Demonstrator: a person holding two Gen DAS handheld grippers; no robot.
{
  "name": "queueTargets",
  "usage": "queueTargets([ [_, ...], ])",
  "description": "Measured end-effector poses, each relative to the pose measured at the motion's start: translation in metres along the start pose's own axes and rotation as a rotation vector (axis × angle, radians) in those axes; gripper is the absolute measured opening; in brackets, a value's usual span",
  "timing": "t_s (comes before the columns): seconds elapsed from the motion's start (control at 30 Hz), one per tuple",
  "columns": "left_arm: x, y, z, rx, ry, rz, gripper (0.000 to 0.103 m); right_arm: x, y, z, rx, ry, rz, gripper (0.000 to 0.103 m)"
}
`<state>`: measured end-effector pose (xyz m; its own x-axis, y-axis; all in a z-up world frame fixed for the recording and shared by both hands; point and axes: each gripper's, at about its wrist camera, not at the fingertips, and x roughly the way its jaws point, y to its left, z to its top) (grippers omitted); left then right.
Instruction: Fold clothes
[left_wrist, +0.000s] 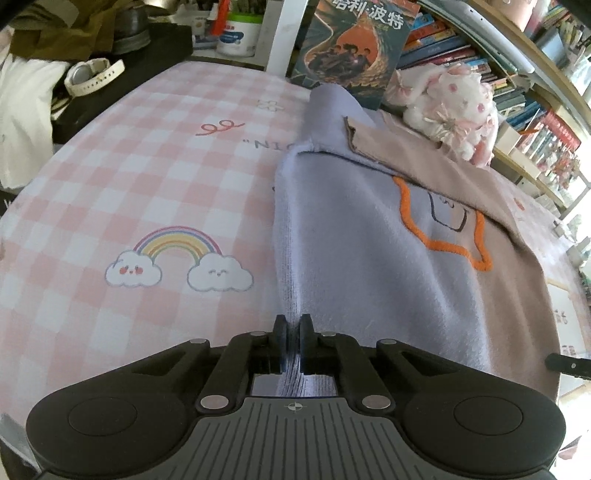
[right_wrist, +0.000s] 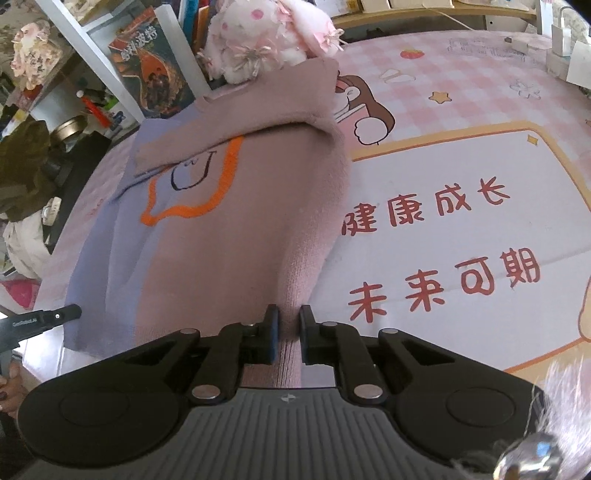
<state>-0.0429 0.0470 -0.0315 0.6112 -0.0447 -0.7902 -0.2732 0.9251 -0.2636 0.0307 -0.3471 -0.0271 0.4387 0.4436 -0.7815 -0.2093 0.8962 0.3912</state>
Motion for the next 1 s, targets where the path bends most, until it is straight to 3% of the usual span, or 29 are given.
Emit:
queueTargets([
  [0.33, -0.03, -0.002, -0.038, -0.097, 0.001, -0.05, 0.004, -0.028, -0.013, -0.02, -0.01, 0.02, 0.037, 0.01],
  [0.83, -0.07, -0.001, -0.109, -0.23, 0.058, -0.066, 0.004, -0.068, -0.041, -0.074, -0.034, 0.152, 0.104, 0.01],
  [1.0, -0.079, 0.009, -0.103, -0.371, 0.002, -0.163, 0.004, -0.079, -0.049, -0.075, 0.023, 0.137, 0.158, 0.01],
])
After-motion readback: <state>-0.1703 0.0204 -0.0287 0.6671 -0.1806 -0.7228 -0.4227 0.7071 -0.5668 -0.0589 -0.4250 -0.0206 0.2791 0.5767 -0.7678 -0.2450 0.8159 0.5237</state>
